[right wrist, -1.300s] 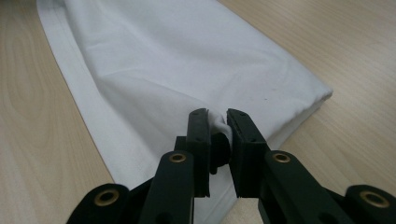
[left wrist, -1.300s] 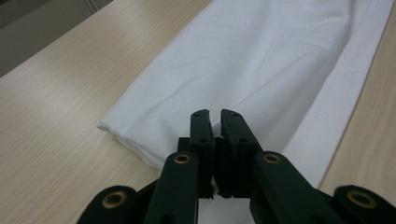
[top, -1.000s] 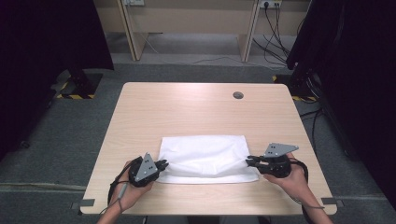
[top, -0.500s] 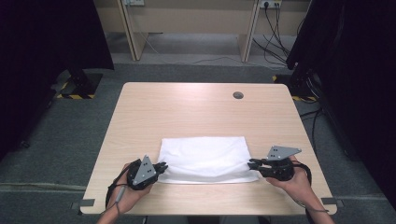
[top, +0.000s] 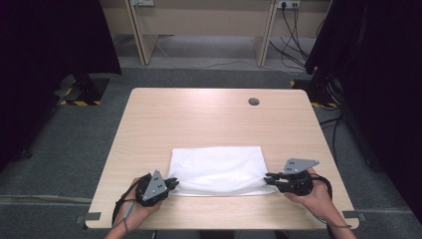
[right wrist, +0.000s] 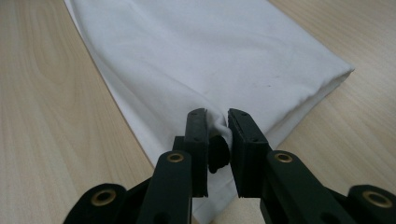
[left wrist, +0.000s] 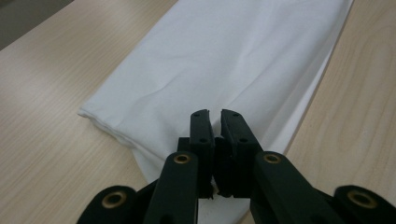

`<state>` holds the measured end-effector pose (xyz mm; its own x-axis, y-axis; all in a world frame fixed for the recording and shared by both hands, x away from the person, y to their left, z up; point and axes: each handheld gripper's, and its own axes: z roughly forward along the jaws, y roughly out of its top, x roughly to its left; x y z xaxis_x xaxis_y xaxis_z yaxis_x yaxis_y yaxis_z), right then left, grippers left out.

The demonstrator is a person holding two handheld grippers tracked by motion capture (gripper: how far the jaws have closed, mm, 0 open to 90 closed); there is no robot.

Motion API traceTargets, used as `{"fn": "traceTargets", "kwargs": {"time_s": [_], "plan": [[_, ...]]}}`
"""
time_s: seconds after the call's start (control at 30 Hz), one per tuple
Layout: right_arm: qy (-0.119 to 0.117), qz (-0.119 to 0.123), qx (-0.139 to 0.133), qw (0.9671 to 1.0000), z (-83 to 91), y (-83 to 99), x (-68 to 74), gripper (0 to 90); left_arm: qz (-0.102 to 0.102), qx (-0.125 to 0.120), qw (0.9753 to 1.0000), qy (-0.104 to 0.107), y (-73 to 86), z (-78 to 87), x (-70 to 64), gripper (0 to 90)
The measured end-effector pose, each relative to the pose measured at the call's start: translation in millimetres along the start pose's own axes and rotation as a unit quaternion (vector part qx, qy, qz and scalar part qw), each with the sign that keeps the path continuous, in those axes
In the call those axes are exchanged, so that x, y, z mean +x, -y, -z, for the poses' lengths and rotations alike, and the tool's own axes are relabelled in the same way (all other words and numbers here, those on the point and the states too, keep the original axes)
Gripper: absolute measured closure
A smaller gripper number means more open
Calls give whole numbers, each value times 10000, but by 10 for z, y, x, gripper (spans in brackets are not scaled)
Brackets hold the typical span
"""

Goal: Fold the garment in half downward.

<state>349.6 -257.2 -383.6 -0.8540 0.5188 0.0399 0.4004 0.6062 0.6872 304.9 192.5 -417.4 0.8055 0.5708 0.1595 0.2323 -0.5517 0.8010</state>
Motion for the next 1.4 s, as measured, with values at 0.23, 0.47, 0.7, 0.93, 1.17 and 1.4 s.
{"fn": "traceTargets", "kwargs": {"time_s": [0.23, 0.47, 0.7, 0.93, 1.17, 1.4], "plan": [[-32, 12, 69, 10000, -8, 22, 5, 777, -37, 78, 10000, 43, 13, -12, -13, 829], [-73, 51, 200, 9998, -12, 47, 6, 729, -12, 140, 9997, 190, 33, -8, -25, 803], [-178, -273, -129, 9994, 105, 22, -69, 592, 220, -99, 9996, 169, 20, 98, 47, 655], [-133, -481, -351, 9981, 131, -122, -101, 545, 436, -419, 9981, 94, -95, 249, 185, 562], [-1, -474, 234, 9986, -145, -87, -66, 530, 518, -130, 9986, 59, -162, 4, 203, 525], [-31, -172, 571, 9982, -188, 35, 13, 526, 327, 510, 9978, 271, -75, -178, 63, 512]]}}
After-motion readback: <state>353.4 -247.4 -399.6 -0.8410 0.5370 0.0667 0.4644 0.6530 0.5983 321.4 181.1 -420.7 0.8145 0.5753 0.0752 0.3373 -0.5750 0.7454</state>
